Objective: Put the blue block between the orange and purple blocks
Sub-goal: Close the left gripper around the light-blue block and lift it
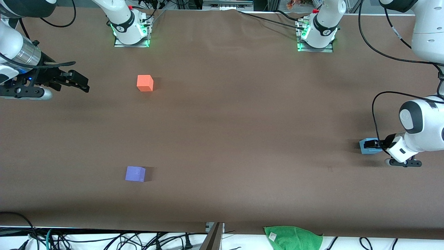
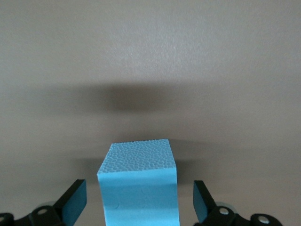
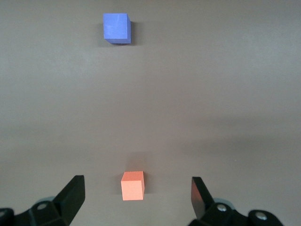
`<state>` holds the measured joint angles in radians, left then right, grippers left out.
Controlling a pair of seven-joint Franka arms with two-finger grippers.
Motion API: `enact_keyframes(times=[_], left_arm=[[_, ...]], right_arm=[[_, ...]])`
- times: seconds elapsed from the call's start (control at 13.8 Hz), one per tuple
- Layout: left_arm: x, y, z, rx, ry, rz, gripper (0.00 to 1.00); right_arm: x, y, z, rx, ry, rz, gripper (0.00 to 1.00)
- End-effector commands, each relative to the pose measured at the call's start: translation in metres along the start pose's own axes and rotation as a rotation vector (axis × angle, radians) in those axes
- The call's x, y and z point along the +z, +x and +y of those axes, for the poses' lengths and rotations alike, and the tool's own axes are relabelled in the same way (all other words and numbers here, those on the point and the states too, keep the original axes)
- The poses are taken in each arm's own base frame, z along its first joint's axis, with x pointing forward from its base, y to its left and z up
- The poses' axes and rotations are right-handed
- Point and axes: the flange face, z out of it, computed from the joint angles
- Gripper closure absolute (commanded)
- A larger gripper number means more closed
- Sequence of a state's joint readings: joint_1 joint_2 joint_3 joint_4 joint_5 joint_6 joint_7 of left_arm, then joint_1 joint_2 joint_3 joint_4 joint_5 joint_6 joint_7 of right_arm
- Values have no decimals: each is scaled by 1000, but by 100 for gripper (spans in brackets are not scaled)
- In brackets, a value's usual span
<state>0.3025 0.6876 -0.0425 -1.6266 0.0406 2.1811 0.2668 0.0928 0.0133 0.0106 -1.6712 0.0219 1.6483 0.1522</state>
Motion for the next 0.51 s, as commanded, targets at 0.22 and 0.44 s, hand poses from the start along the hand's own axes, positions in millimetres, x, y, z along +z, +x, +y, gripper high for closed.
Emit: enact_keyframes(times=[0.22, 0.44], left_arm=[[10, -5, -4, 28, -13, -42, 77], [-5, -2, 0, 36, -12, -32, 93]], right_arm=[[-3, -3, 1, 13, 9, 1, 0], [-3, -3, 1, 13, 9, 1, 0]])
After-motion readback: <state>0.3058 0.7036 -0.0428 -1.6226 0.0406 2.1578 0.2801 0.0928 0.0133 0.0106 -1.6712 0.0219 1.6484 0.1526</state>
